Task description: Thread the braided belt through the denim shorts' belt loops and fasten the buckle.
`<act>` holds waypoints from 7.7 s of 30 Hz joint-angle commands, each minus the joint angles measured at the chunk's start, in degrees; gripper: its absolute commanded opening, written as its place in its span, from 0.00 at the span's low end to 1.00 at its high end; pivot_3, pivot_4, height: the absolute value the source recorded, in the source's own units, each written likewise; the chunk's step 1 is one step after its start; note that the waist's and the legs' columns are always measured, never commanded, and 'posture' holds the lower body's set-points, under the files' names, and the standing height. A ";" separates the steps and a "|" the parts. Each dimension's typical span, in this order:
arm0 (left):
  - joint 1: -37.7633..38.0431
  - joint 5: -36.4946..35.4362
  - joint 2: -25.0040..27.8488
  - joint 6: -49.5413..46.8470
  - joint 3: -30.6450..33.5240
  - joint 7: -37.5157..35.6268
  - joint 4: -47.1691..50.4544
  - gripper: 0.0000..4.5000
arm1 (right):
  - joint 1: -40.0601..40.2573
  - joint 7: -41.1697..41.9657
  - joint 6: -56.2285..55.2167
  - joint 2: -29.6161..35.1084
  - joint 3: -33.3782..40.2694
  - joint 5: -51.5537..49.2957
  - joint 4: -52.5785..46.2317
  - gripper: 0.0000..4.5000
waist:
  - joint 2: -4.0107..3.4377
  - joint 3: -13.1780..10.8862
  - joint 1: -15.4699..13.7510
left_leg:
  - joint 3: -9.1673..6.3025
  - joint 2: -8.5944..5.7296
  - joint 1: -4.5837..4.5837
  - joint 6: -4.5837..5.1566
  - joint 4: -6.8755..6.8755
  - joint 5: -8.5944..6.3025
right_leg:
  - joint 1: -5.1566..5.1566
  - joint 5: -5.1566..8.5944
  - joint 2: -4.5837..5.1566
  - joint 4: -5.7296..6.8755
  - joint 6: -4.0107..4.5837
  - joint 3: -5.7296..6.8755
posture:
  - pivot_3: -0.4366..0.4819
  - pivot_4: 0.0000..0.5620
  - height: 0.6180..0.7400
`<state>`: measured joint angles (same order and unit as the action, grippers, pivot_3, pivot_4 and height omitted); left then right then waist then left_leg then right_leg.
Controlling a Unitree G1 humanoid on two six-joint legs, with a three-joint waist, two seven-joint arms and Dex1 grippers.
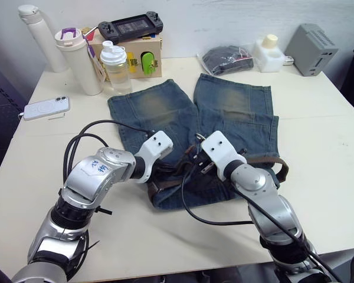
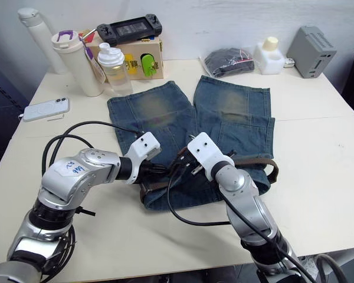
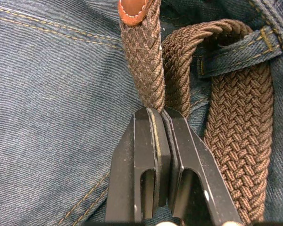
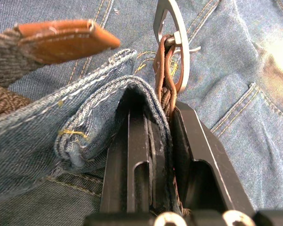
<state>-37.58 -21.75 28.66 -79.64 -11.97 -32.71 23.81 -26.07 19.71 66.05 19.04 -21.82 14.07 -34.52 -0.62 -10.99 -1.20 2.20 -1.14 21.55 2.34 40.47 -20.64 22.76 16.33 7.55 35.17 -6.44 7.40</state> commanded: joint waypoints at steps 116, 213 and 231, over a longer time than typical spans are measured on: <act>-0.99 -3.33 -2.62 -3.03 0.49 10.24 4.13 0.00 | -0.82 0.99 -2.41 6.12 -8.23 2.98 -2.50 0.00 | 0.00 0.00 0.01 | -0.01 0.01 0.00 -0.04 -0.01 0.00 | 0.00 0.00 0.00 -0.04 0.00 -0.04 | 0.48 0.27 0.59; -1.97 -5.62 -5.71 -12.07 5.02 13.19 5.56 0.00 | -8.60 -2.65 1.98 16.15 -11.65 -8.38 -9.91 0.00 | 0.02 -0.02 1.00 | 0.33 -0.02 0.00 -0.14 -0.37 0.08 | 0.51 0.05 0.02 0.28 0.09 -0.67 | 0.48 0.27 0.59; -4.29 -3.75 -10.00 -8.20 5.41 15.73 2.35 0.00 | -8.05 3.71 -0.63 18.38 -18.63 -8.23 -10.13 0.00 | 0.03 -0.01 0.98 | 0.33 -0.03 0.00 -0.14 -0.36 0.08 | 0.51 0.05 0.02 0.28 0.09 -0.65 | 0.48 0.27 0.59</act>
<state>-40.02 -26.28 19.62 -90.40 -7.18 -17.45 26.01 -34.18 21.72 67.37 37.05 -38.60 5.90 -42.36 -0.59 -11.00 -0.22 2.53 -1.17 21.55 2.20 40.11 -20.56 23.26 16.39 7.58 35.45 -6.36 6.75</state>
